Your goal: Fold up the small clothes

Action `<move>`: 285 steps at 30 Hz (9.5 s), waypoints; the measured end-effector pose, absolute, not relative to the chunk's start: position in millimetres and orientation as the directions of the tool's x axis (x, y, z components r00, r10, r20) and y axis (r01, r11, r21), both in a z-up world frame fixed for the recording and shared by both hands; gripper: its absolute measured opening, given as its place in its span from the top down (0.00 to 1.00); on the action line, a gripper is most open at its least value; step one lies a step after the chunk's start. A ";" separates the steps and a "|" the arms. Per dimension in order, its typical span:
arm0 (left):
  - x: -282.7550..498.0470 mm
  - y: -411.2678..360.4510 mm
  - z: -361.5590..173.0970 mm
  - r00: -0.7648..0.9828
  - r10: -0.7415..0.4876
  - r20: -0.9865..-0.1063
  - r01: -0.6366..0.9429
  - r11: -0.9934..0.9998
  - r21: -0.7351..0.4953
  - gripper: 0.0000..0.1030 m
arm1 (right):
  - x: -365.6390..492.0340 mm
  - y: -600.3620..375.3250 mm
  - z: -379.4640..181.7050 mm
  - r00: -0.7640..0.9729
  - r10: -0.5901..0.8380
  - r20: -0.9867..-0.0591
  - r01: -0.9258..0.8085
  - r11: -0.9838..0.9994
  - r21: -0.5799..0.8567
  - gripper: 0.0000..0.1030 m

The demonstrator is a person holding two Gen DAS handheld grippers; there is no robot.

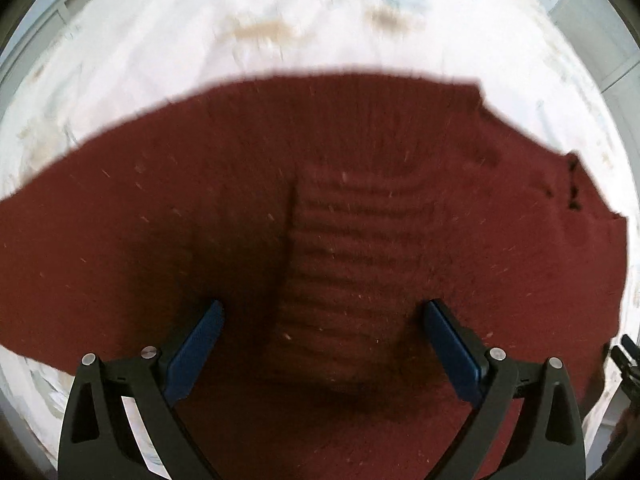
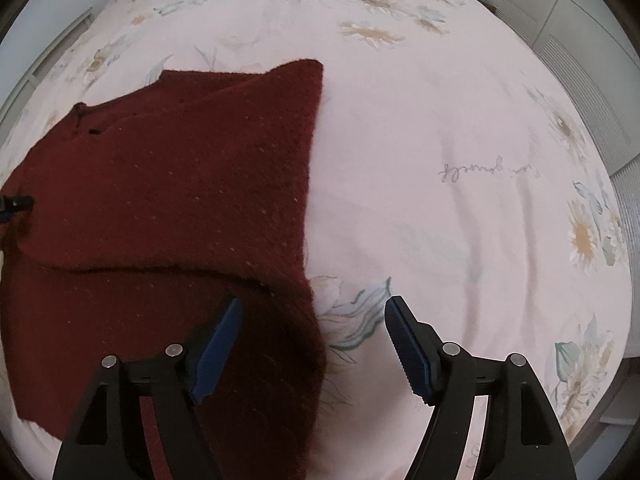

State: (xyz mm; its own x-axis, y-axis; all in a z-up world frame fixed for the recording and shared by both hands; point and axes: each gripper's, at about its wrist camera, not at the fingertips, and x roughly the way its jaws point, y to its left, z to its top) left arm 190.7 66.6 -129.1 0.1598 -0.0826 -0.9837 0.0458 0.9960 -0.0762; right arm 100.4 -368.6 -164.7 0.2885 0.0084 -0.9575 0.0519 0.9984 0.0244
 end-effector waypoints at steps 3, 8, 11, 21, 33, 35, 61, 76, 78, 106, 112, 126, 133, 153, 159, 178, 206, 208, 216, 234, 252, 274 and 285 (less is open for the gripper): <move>182.4 59.3 -125.1 0.213 -0.067 -0.975 0.084 0.995 -0.050 0.27 | 100.6 -371.3 -164.8 0.285 -0.001 -0.959 0.065 0.998 0.019 0.27; 173.7 34.5 -112.8 0.294 -0.028 -0.955 0.174 0.984 0.025 0.83 | 101.3 -375.8 -153.5 0.315 0.026 -0.949 0.077 0.996 0.054 0.27; 168.7 32.5 -103.1 0.326 -0.032 -0.945 0.182 0.983 0.029 0.87 | 110.9 -377.2 -145.2 0.333 0.056 -0.941 0.084 0.993 0.089 0.27; 159.3 51.2 -92.6 0.371 -0.065 -0.926 0.168 0.986 -0.002 0.87 | 179.7 -365.4 -171.1 0.314 0.154 -0.937 0.122 0.972 0.201 0.28; 153.8 49.3 -113.9 0.360 -0.064 -0.931 0.125 0.992 -0.020 0.86 | 179.6 -359.8 -182.2 0.312 0.042 -0.949 0.089 0.993 0.073 0.81; 152.0 50.2 -114.5 0.373 -0.054 -0.926 0.109 0.994 -0.014 0.82 | 178.5 -361.7 -185.2 0.311 0.046 -0.949 0.108 0.991 0.083 0.81; 134.3 -43.5 -99.1 0.496 -0.092 -0.864 0.248 0.968 0.039 0.01 | 145.2 -216.6 -172.7 0.489 0.041 -0.871 -0.080 0.997 0.001 0.00; 120.1 1.6 -141.4 0.452 -0.124 -0.883 0.219 0.976 -0.025 0.01 | 138.0 -285.6 -198.2 0.486 -0.006 -0.874 -0.082 0.995 -0.052 0.00; 119.4 1.6 -143.5 0.464 -0.123 -0.878 0.213 0.977 -0.024 0.01 | 138.0 -285.1 -201.0 0.483 -0.002 -0.876 -0.091 0.994 -0.053 0.00; 106.9 142.2 -61.8 0.540 0.035 -0.841 -0.123 0.992 -0.038 0.01 | 91.7 -302.6 -136.8 0.470 -0.019 -0.883 0.038 0.999 -0.001 0.00; 103.1 228.5 -71.1 0.462 0.165 -0.872 -0.379 0.925 -0.026 0.01 | 84.7 -308.1 -123.7 0.495 -0.025 -0.868 0.068 0.998 0.010 0.00; 96.9 366.5 -105.0 0.382 0.140 -0.914 -0.690 0.701 -0.181 0.01 | 70.0 -311.1 -138.8 0.468 -0.014 -0.883 0.090 0.995 0.031 0.00; 99.3 393.3 -103.2 0.367 0.157 -0.917 -0.711 0.684 -0.167 0.28 | 66.7 -314.4 -146.7 0.448 -0.015 -0.894 0.104 0.994 0.035 0.00; 111.2 234.3 -16.6 0.514 0.020 -0.858 -0.316 0.934 -0.168 0.89 | 75.8 -311.9 -127.1 0.494 0.009 -0.869 0.069 0.996 0.050 0.00; 117.9 125.6 -8.9 0.560 -0.030 -0.828 -0.126 0.985 -0.121 0.90 | 85.5 -312.2 -117.2 0.510 0.002 -0.860 0.059 0.998 0.038 0.00; 141.4 -90.3 -56.7 0.451 -0.254 -0.856 0.255 0.955 -0.150 0.90 | 91.8 -339.5 -108.1 0.515 -0.005 -0.857 0.092 0.995 0.050 0.00; 144.8 -78.9 -139.9 0.265 -0.111 -0.958 0.307 0.951 -0.026 0.01 | 75.5 -337.5 -131.7 0.476 0.044 -0.878 0.088 0.991 0.098 0.00; 139.3 -70.4 -140.8 0.251 -0.119 -0.961 0.319 0.947 -0.034 0.01 | 74.8 -336.0 -133.6 0.469 0.042 -0.882 0.083 0.992 0.091 0.00; 121.1 -2.6 -146.2 0.215 -0.089 -0.973 0.347 0.938 -0.009 0.01 | 74.1 -332.4 -134.8 0.467 0.044 -0.883 0.082 0.992 0.092 0.00; 181.3 127.8 -179.5 0.281 -0.037 -0.959 0.204 0.979 0.022 0.63 | 83.7 -267.5 -144.1 0.423 0.051 -0.905 -0.043 0.998 0.036 0.00; 192.8 151.6 -201.4 0.286 -0.225 -0.931 0.094 0.974 -0.207 0.85 | 116.6 -132.0 -121.8 0.433 0.142 -0.890 -0.347 0.938 -0.019 0.00; 178.6 117.2 -196.4 0.274 -0.176 -0.945 0.120 0.982 -0.148 0.84 | 172.3 -0.8 -160.9 0.336 0.157 -0.929 -0.581 0.811 -0.073 0.54; 183.9 114.3 -193.3 0.273 -0.163 -0.948 0.123 0.983 -0.134 0.84 | 173.7 -79.6 -107.0 0.419 0.226 -0.879 -0.413 0.910 0.037 0.79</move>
